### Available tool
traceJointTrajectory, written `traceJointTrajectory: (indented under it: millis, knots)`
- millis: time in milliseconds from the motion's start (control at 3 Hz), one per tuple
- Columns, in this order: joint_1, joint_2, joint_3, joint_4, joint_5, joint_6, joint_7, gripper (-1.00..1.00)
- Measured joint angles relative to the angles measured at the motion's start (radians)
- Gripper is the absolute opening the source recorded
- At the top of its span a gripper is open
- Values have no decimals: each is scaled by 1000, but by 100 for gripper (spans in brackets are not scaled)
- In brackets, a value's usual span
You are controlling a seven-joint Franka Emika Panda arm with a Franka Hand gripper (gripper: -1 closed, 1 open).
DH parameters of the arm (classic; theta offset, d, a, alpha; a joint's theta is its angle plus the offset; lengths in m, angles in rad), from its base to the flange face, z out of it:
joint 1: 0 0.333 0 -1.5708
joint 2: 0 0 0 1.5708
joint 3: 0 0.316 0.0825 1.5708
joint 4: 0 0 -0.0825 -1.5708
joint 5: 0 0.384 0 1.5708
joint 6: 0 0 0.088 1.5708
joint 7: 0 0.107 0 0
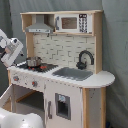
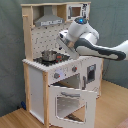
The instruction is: Play with the kitchen
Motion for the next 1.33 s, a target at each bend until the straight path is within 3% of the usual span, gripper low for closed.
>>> traceJointTrajectory:
  millis: [667, 1333]
  knots:
    - [-110, 36, 28, 74, 144, -61, 0, 100]
    - [-240, 44, 56, 184, 247, -125, 1, 100]
